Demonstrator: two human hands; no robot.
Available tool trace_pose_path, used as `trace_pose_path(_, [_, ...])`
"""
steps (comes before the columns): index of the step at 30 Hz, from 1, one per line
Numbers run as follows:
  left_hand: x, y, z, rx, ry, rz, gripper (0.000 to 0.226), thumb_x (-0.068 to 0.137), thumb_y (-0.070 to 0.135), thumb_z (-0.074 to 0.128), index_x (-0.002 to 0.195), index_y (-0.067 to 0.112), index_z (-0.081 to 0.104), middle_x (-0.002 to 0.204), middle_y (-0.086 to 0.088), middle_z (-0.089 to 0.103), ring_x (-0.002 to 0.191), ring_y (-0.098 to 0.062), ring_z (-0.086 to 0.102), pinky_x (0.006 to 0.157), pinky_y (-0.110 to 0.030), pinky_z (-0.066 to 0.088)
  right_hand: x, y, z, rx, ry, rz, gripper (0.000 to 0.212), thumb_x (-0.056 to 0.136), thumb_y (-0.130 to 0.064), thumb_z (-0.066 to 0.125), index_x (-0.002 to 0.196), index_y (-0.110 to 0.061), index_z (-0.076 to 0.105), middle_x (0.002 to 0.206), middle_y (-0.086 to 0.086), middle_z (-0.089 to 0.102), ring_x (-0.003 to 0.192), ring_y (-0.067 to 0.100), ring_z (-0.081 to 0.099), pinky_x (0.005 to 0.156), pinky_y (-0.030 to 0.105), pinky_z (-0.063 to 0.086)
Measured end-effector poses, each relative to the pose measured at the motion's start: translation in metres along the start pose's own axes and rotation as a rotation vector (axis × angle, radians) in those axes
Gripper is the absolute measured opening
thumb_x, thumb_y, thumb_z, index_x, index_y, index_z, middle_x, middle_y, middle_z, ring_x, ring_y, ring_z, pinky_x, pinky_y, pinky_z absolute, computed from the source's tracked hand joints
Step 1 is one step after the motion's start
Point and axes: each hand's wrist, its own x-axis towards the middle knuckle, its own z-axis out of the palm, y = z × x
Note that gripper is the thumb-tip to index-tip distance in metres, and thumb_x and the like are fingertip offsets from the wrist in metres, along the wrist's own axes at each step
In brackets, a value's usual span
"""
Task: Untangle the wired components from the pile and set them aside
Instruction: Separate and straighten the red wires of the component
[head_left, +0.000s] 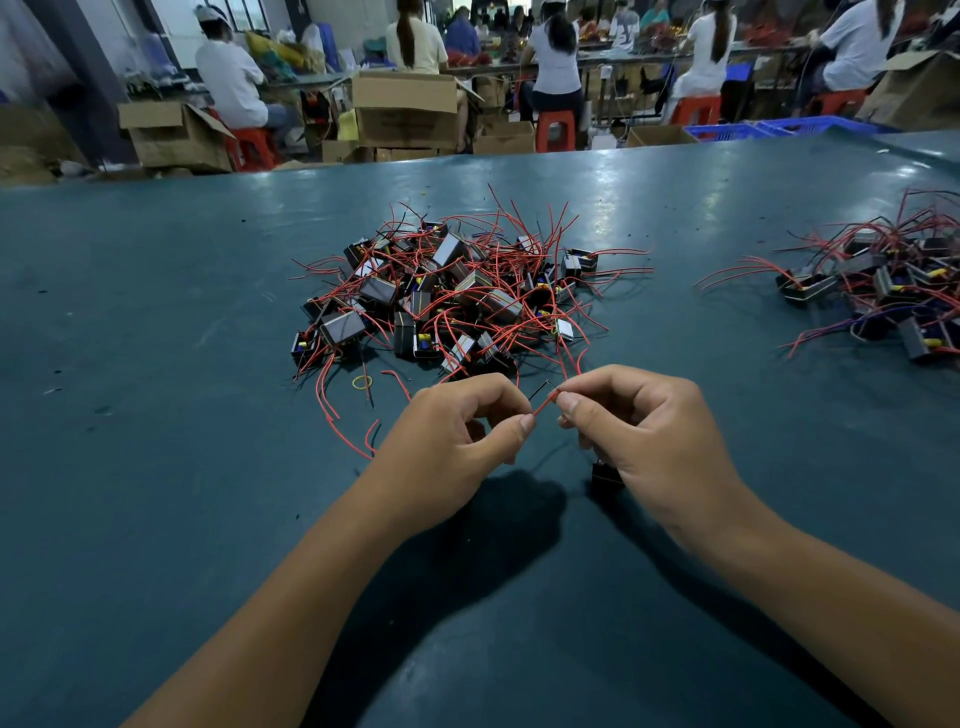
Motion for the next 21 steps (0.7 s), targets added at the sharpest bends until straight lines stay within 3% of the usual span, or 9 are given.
trace_pose_path(3, [0.0001, 0.0001, 0.0007, 0.007, 0.003, 0.0, 0.009, 0.092, 0.031, 0.06, 0.086, 0.026, 0.063, 0.07, 0.006, 0.064, 0.056, -0.027, 0.056, 0.051, -0.032, 0.045, 0.0001, -0.0005, 0.0005, -0.004, 0.008, -0.007, 0.011, 0.089, -0.008, 0.072, 0.082, -0.015, 0.075, 0.065, -0.002, 0.069, 0.054, 0.003, 0.055, 0.053, 0.012, 0.041])
trace_pose_path(9, [0.0, 0.0017, 0.0006, -0.011, 0.015, -0.01, 0.011, 0.093, 0.028, 0.06, 0.083, 0.023, 0.064, 0.067, 0.006, 0.064, 0.051, -0.012, 0.051, 0.047, -0.024, 0.043, -0.0006, -0.0006, 0.0008, -0.015, 0.011, -0.007, 0.01, 0.088, -0.009, 0.072, 0.082, -0.015, 0.076, 0.065, -0.002, 0.069, 0.055, 0.002, 0.055, 0.054, 0.013, 0.042])
trace_pose_path(14, [-0.0009, 0.0048, 0.0002, 0.016, 0.024, -0.006, 0.011, 0.094, 0.027, 0.06, 0.084, 0.024, 0.064, 0.069, 0.005, 0.064, 0.056, -0.029, 0.055, 0.049, -0.03, 0.044, -0.0016, -0.0018, 0.0003, -0.029, 0.006, -0.013, 0.008, 0.088, -0.011, 0.073, 0.082, -0.016, 0.076, 0.066, -0.003, 0.069, 0.056, 0.002, 0.056, 0.056, 0.013, 0.042])
trace_pose_path(21, [-0.0009, 0.0068, 0.0032, 0.052, 0.037, 0.016, 0.01, 0.091, 0.03, 0.06, 0.084, 0.024, 0.065, 0.068, 0.007, 0.063, 0.055, -0.028, 0.055, 0.051, -0.032, 0.045, -0.0008, -0.0016, 0.0015, -0.023, 0.021, -0.026, 0.005, 0.084, -0.015, 0.077, 0.08, -0.015, 0.076, 0.067, -0.001, 0.07, 0.058, 0.003, 0.057, 0.057, 0.014, 0.042])
